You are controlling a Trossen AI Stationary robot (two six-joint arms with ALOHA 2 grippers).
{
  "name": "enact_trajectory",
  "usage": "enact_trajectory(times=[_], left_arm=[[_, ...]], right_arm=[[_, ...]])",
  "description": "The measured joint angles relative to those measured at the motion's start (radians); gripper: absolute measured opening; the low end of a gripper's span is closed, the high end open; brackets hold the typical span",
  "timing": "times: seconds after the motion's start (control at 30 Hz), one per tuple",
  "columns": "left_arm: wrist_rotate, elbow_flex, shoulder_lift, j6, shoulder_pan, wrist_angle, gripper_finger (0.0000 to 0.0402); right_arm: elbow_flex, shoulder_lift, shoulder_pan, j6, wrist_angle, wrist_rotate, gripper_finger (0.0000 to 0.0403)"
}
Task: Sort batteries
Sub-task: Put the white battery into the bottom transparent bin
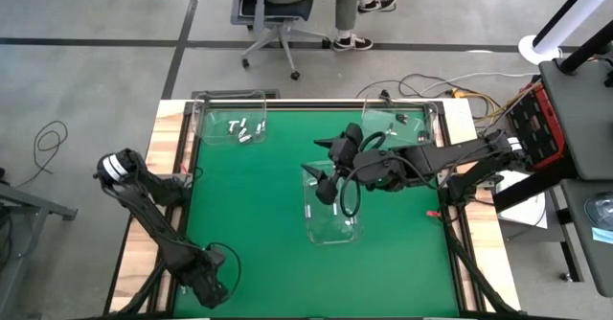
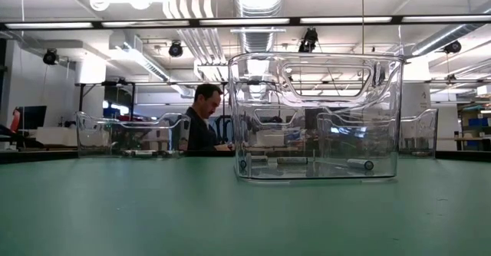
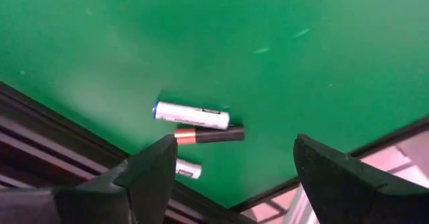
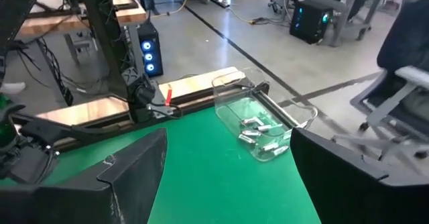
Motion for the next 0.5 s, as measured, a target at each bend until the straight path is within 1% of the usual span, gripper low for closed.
enact_trajectory(times=[0.07, 0.2, 0.5], left_arm=[[0.024, -0.013, 0.015, 0.004, 0.0, 0.023, 0.0275], [0.041, -0.043, 0.042, 0.03, 0.0, 0.033, 0.0275], [0.042, -0.08, 0.039, 0.046, 0.002, 0.033, 0.0274]], right_arm=[[0.0, 0.0, 0.0, -0.016, -0.002, 0.0, 0.0318], [0.0, 0.0, -0.003, -0.065, -0.002, 0.0, 0.0325], [0.0, 0.0, -0.005, -0.136, -0.009, -0.001, 0.0321]])
